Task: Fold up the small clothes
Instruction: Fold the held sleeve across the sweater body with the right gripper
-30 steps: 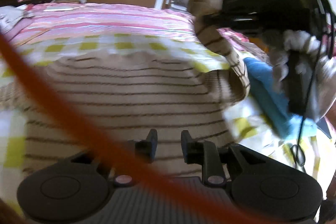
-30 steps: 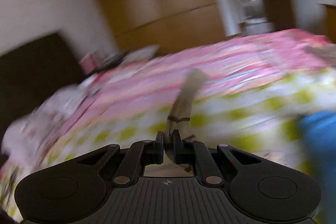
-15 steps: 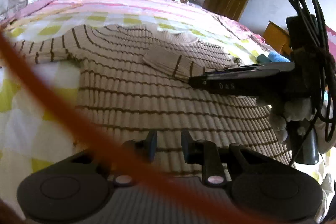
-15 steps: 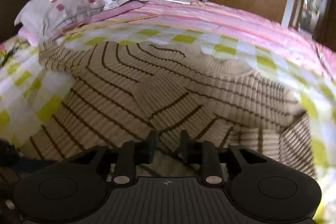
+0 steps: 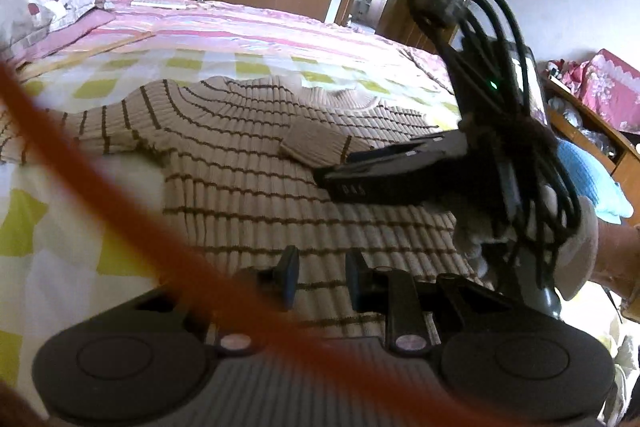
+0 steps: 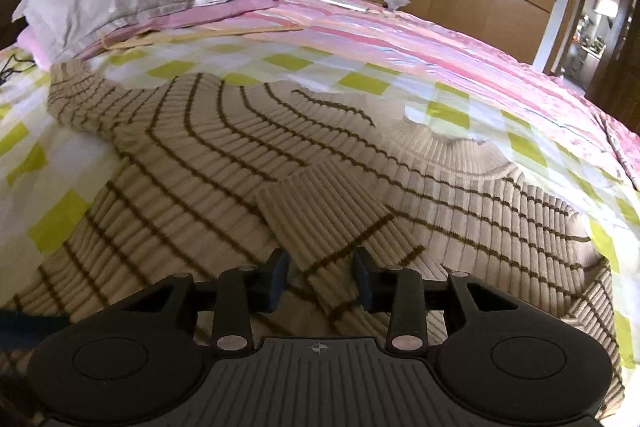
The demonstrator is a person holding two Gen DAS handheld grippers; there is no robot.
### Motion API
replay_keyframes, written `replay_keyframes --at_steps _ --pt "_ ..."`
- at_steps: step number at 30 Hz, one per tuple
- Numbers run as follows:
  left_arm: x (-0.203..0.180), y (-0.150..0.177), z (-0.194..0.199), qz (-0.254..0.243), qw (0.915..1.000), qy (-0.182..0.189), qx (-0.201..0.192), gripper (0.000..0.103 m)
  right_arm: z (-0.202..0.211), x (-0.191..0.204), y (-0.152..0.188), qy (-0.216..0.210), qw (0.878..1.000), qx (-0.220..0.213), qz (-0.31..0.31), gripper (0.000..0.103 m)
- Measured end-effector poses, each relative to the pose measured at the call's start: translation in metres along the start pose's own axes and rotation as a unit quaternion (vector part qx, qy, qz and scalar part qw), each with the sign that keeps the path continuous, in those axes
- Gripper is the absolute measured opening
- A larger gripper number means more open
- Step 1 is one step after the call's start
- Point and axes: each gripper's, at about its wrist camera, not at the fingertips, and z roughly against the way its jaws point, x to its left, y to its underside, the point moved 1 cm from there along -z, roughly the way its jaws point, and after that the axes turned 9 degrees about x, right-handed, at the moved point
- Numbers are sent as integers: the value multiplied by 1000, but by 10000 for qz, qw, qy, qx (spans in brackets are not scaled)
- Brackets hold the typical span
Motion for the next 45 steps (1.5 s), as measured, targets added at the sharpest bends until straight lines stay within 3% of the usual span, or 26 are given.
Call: replay_keyframes --at_steps 5,12,17,24,36,41,45 --pt "3 -1 -1 32 10000 -21 -6 31 -5 6 -13 175 9998 -53 5 13" --pt "12 -4 0 168 9998 -29 -65 31 7 14 -58 41 9969 -708 -326 12" --pt "16 -6 3 214 9997 -29 -101 31 -9 38 -74 -88 9973 -704 -167 12" --pt "25 -8 3 344 9993 -45 -127 31 -32 48 -60 -312 9984 -460 -129 12" --pt "30 -9 1 421 9991 -48 -91 31 -16 48 -52 -682 9942 -830 -21 12" --pt "32 -9 0 448 9990 -49 -82 31 -24 52 -52 -1025 9933 -500 155 18" --pt "32 -9 -1 455 9989 -69 -62 31 -19 50 -49 -1165 9919 -491 92 18"
